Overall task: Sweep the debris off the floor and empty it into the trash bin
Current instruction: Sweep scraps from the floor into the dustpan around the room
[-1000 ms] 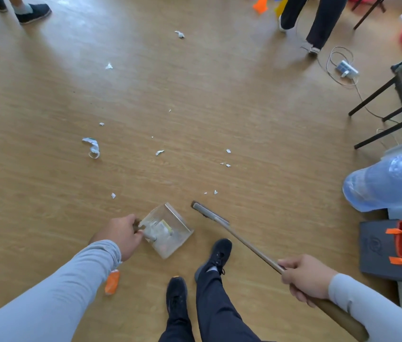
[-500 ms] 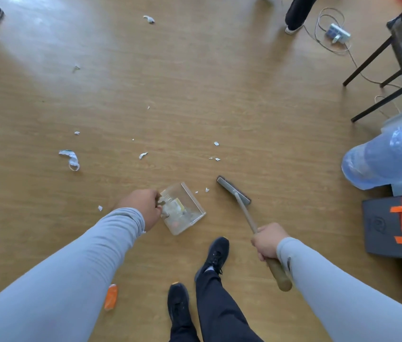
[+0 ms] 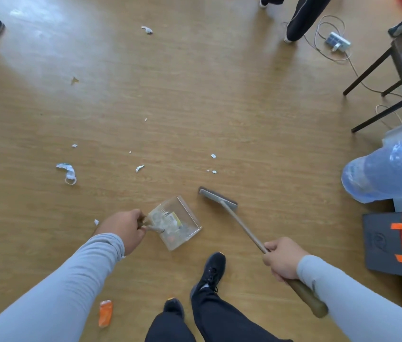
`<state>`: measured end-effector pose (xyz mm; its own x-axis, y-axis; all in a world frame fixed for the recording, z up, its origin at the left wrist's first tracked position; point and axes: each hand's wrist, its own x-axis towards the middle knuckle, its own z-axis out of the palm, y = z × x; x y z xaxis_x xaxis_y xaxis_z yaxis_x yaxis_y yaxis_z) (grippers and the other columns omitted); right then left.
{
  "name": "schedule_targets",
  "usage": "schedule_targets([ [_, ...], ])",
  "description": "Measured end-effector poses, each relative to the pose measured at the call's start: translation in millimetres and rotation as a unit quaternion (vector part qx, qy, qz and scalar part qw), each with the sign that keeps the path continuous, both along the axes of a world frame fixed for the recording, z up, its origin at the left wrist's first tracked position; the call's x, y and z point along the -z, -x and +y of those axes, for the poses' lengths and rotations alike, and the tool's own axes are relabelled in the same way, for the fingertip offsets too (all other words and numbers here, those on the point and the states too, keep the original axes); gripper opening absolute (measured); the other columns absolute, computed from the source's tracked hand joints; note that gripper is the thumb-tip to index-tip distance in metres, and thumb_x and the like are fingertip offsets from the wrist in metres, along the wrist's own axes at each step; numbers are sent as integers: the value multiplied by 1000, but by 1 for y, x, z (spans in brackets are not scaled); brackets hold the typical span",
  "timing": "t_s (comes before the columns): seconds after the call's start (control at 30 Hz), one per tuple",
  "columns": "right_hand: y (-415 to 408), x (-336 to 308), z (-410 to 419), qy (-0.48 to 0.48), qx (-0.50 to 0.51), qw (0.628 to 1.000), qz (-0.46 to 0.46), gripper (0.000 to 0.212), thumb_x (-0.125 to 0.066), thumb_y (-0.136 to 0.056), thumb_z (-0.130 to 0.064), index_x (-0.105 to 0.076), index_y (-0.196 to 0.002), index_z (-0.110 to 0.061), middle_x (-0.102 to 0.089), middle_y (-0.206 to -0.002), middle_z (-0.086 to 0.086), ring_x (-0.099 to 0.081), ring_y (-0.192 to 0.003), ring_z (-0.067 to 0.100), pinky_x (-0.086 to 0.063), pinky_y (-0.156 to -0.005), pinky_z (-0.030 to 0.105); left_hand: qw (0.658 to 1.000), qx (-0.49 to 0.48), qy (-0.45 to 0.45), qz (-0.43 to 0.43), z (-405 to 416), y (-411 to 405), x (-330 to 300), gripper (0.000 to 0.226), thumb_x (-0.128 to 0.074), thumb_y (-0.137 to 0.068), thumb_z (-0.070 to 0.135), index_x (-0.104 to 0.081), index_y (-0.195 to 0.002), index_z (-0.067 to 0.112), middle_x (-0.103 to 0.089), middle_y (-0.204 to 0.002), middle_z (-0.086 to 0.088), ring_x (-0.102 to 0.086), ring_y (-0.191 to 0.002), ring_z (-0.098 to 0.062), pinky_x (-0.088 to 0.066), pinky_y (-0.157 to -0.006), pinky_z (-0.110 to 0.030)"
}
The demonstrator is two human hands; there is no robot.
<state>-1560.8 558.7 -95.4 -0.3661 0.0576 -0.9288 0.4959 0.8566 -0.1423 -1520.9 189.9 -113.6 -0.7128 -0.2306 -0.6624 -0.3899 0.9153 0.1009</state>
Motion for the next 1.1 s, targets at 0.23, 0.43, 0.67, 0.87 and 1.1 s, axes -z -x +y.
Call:
schedule_targets([
  [0.23, 17, -6, -1, 46, 44, 995, -82, 34, -54, -88, -9, -60, -119, -20, -62, -63, 9, -51, -44, 18, -49, -47, 27, 1000, -14, -1, -1, 2, -4, -11, 30, -54, -95, 42, -59, -123, 32, -70, -100, 11, -64, -87, -14, -55, -79, -30],
  [0.43, 28, -39, 42, 86, 146, 984, -60, 39, -57, -90, -9, -54, -125, -25, -55, -54, 7, -44, -40, 16, -38, -41, 21, 999, -34, -26, 24, 3, 37, -43, 30, -59, -93, 40, -61, -121, 28, -65, -94, 12, -65, -91, -16, -54, -84, -30],
  [0.67, 59, -45, 22, 36, 147, 986, 76, 44, -55, -90, -9, -61, -134, -11, -55, -60, 5, -46, -39, 18, -40, -38, 20, 998, 44, -21, 32, 6, 96, -63, 32, -56, -96, 40, -58, -125, 28, -68, -104, 9, -60, -87, -15, -52, -83, -27],
  [0.87, 80, -60, -4, 6, 197, 975, 99, 55, -57, -90, -10, -52, -144, -17, -57, -66, 1, -48, -43, 19, -43, -41, 22, 993, 109, -27, 26, -20, 142, -62, 37, -52, -96, 42, -56, -131, 29, -68, -109, 10, -62, -91, -15, -53, -85, -28],
  [1.1, 129, -45, -69, -35, 187, 976, 104, 53, -55, -93, -9, -51, -145, -16, -60, -71, 3, -51, -47, 19, -44, -43, 22, 991, 120, -48, 24, -63, 193, -46, 32, -53, -94, 40, -58, -124, 31, -67, -103, 10, -62, -90, -17, -55, -85, -32],
])
